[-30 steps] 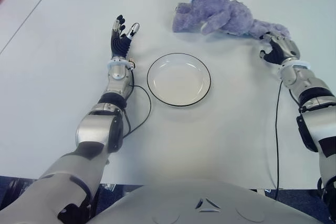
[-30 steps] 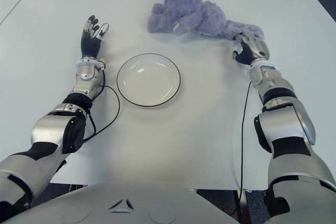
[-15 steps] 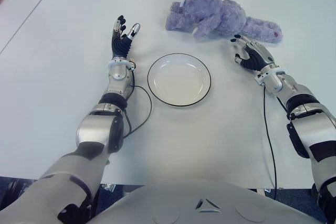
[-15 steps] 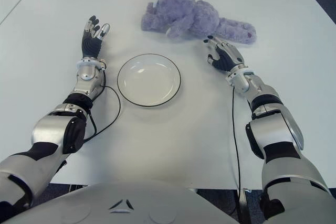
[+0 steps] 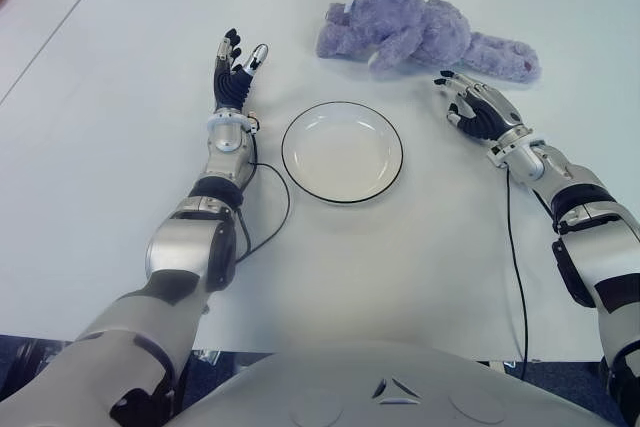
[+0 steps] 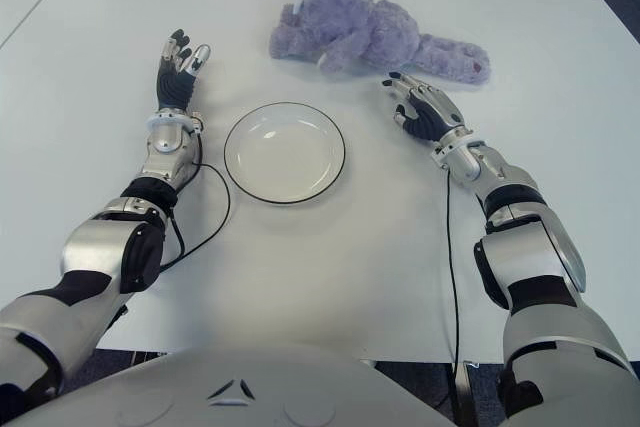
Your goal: Put the doll into the plate.
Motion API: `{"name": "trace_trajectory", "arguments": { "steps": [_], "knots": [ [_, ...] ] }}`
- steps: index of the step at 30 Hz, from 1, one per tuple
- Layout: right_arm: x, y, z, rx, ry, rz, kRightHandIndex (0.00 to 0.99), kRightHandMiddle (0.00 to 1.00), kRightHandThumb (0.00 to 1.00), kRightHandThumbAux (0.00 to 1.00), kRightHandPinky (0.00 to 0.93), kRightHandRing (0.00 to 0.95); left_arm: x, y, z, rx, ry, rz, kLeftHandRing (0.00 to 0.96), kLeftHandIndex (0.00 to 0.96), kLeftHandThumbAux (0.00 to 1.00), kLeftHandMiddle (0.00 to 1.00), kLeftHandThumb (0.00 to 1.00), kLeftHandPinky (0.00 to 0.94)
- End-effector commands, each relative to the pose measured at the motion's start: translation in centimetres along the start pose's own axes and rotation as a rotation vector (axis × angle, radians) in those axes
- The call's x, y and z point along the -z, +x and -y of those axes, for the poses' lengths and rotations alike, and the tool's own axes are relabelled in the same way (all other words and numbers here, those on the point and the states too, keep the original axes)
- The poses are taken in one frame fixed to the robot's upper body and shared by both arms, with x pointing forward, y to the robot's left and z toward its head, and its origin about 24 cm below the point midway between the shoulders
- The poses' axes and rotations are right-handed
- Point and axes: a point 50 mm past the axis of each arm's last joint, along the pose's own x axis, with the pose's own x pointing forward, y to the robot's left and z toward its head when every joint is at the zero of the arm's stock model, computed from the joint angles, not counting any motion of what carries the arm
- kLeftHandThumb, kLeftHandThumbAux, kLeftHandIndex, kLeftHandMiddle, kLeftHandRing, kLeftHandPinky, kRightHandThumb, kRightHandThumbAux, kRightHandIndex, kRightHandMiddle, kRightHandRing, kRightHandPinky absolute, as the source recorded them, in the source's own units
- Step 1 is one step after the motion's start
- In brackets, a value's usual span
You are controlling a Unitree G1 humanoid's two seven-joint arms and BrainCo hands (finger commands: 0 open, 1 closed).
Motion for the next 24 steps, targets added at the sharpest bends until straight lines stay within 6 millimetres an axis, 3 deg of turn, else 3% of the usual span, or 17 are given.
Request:
{"name": "trace_trajectory", "arguments": {
  "steps": [1,15,22,24],
  "knots": [
    [0.5,-5.4,-6.8,-0.264,0.061,-0.025,0.096,0.016,0.821,0.683,0.238,0.129,12.1,-10.9,1.3,0.084,0.038,-0.534,0.083,0.080,0.474,0.095,0.000,0.075],
    [0.1,-7.0,-7.9,-0.355,0.105,0.022,0.073,0.000,0.885,0.683,0.222,0.100,12.1,-10.9,1.5,0.084,0.031,-0.538,0.084,0.082,0.479,0.099,0.000,0.076],
    [-0.1,-7.8,-8.6,-0.405,0.103,0.039,0.031,0.000,0.965,0.699,0.302,0.144,12.0,-10.9,1.6,0.076,0.025,-0.535,0.086,0.081,0.488,0.098,0.000,0.078],
    [0.0,-6.8,-7.7,-0.380,0.096,0.042,0.029,0.000,0.972,0.704,0.318,0.153,12.0,-10.9,1.6,0.076,0.024,-0.534,0.086,0.082,0.489,0.098,0.000,0.078]
  ]
}}
